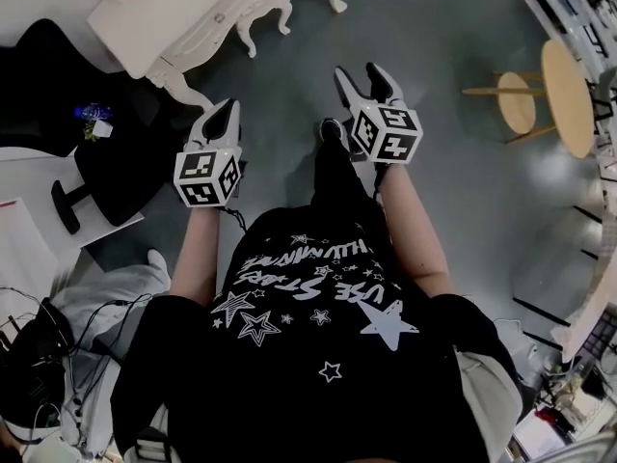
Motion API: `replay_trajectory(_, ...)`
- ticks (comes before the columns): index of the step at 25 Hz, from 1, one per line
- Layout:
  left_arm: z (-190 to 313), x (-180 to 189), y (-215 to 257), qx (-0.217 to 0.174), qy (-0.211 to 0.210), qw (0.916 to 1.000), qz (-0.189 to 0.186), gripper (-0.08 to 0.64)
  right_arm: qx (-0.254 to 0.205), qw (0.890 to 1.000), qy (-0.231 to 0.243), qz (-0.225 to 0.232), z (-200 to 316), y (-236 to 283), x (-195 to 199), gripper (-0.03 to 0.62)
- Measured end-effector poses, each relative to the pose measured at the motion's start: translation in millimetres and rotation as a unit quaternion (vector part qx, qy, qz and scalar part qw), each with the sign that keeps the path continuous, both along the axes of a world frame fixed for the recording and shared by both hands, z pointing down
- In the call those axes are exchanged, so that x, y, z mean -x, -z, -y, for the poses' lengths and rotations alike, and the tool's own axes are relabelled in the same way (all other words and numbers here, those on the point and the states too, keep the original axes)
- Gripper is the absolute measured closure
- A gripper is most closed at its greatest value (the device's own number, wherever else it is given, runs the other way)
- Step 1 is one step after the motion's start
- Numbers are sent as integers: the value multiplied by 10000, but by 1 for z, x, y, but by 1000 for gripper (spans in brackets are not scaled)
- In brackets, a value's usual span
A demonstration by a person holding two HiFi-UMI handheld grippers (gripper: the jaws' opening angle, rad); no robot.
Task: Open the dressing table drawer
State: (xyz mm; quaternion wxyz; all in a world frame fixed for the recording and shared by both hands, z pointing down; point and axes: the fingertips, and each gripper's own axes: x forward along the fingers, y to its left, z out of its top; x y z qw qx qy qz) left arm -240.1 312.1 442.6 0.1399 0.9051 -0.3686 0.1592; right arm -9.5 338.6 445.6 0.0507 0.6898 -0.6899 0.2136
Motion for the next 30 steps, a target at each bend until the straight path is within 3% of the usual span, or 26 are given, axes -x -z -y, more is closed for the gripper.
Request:
replay_trajectory(15,198,-155,21,-162,707,9973,86,558,20,9957,921,122,228,9,-150,318)
replay_trajectory(21,242,-171,26,-237,1116,9935,54,558,19,9920,1243,215,281,5,-166,333)
replay_trajectory(30,300,-171,17,-171,1347,9907,36,558,94,9893,1446,152,353,-2,-168,337)
